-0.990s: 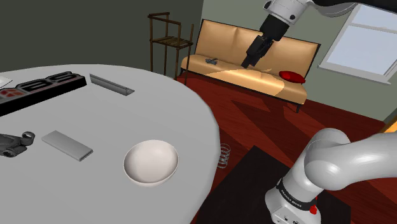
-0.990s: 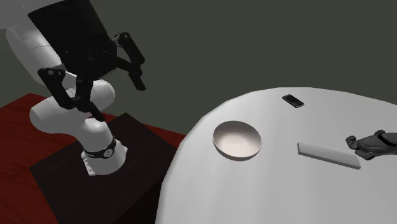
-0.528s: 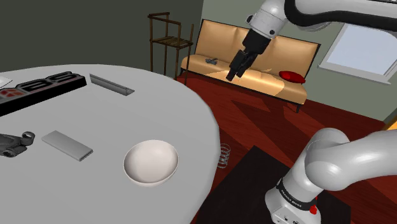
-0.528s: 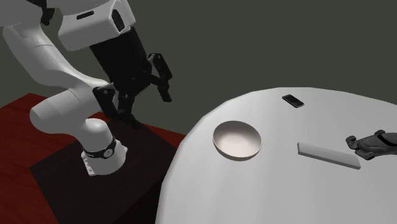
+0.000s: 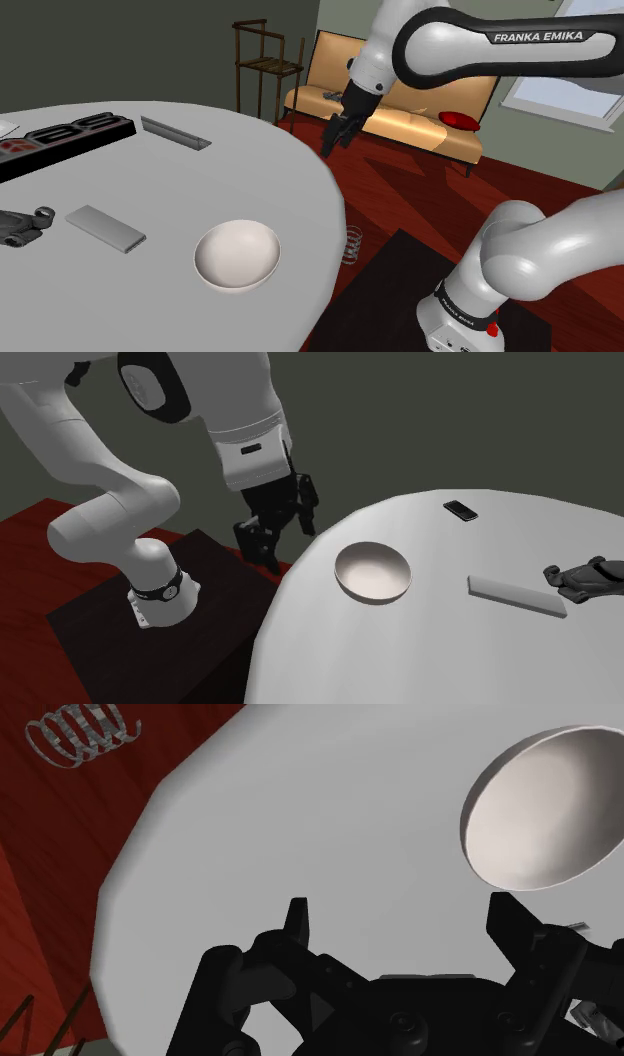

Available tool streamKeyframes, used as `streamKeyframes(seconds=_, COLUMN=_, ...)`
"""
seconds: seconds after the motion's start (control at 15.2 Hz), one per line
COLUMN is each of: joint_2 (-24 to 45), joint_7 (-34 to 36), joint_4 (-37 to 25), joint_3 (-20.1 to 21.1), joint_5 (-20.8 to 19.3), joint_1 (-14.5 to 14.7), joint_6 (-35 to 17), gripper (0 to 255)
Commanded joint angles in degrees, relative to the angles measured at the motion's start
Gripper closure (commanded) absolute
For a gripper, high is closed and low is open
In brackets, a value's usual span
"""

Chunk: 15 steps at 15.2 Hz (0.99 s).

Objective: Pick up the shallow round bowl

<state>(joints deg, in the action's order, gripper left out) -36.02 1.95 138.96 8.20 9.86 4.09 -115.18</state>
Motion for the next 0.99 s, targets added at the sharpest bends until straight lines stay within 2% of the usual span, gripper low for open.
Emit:
streamKeyframes(seconds=0.0, joint_2=3.03, joint_7=1.53, joint_4=0.57, joint_3=1.87, joint_5=0.45, joint_1=0.44, joint_6=-3.30, gripper=0)
streamKeyframes(seconds=0.53, joint_2=16.33, joint_7=8.59, joint_4=-0.23, joint_3=9.17, joint_5=0.15, joint_1=1.57, joint_6=-14.20, gripper=0)
streamKeyframes(seconds=0.92, joint_2=28.49, joint_7=15.70, joint_4=-3.63, joint_3=14.14, joint_5=-3.81, joint_1=1.79, joint_6=-21.29, gripper=0)
